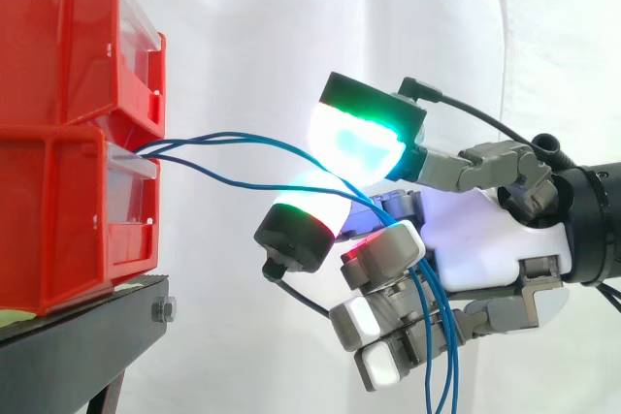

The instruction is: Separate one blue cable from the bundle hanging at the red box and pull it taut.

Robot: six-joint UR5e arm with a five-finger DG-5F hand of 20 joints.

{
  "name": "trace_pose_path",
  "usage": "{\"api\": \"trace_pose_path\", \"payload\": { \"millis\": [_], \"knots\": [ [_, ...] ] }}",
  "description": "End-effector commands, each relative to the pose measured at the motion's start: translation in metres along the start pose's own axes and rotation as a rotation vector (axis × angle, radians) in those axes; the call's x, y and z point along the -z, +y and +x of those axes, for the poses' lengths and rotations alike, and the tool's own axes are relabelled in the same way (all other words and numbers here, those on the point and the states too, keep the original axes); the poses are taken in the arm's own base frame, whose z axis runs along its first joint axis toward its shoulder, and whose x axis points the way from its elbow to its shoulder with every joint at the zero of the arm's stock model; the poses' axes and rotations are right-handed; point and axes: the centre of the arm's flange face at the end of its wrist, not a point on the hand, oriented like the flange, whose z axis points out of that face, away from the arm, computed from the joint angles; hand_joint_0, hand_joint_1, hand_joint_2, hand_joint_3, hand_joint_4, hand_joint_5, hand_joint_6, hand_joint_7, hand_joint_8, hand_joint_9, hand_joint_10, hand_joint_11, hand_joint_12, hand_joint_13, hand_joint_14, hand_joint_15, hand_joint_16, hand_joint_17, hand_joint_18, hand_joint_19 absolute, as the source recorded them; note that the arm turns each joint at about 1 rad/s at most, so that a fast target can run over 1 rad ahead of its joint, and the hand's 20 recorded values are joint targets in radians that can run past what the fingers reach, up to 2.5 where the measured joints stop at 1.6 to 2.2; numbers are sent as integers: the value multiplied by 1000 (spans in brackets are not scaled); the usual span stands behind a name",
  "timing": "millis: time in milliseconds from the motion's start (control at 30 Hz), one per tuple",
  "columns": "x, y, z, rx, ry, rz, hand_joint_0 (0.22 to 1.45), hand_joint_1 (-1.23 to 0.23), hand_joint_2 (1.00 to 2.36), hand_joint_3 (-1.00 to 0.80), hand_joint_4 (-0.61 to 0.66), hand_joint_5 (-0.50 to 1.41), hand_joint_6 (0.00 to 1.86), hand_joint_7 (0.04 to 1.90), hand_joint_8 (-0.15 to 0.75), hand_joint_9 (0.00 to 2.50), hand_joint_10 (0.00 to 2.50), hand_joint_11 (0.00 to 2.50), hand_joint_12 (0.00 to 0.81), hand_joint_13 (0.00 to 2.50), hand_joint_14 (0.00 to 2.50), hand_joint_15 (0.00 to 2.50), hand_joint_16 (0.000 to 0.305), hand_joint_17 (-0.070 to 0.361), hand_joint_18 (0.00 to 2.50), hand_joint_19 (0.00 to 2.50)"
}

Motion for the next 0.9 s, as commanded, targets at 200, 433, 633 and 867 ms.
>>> {"api": "trace_pose_path", "payload": {
  "millis": [200, 433, 633, 867],
  "knots": [
    [9, 21, -1, 5, 1, 2, 580, -836, 1000, -500, 47, -130, 922, 1137, 346, 1258, 20, 1205, 379, 908, 22, 667, 49, 109, 754, 623],
    [15, 23, -4, 10, -7, 33, 515, -764, 1000, -500, 64, -124, 917, 1119, 364, 1279, 17, 1212, 399, 909, 21, 654, 52, 117, 771, 617],
    [15, 23, -7, 10, -11, 34, 604, -720, 1000, -500, 52, -137, 909, 1137, 346, 1257, 20, 1211, 386, 891, 23, 648, 49, 110, 742, 628],
    [15, 24, -11, 8, -15, 31, 727, -834, 1004, -445, 76, -203, 952, 1006, 346, 1143, 14, 1212, 398, 857, 22, 635, 50, 113, 762, 589]
  ]
}}
